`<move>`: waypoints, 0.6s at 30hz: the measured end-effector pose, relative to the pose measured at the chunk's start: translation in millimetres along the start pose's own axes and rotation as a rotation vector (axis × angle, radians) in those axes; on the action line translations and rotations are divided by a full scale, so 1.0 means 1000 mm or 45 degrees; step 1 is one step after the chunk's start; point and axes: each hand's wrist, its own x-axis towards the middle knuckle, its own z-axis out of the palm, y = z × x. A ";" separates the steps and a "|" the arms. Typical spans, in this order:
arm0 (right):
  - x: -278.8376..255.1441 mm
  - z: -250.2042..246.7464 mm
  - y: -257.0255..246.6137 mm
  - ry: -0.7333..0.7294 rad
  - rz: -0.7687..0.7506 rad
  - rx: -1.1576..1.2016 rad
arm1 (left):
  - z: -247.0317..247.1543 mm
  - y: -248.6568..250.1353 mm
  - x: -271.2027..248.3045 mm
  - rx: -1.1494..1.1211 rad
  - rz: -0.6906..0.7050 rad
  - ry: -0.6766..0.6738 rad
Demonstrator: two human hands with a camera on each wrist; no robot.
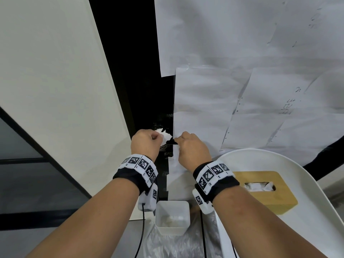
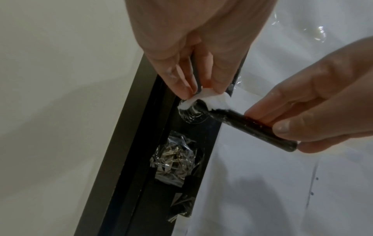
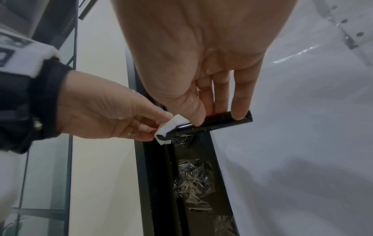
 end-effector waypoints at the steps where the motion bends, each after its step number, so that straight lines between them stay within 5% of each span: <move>1: 0.000 0.000 0.000 0.002 -0.005 -0.005 | 0.001 0.001 0.002 0.016 -0.037 -0.013; 18: -0.001 -0.002 0.000 -0.017 -0.026 -0.005 | 0.013 -0.004 0.021 0.054 -0.160 0.012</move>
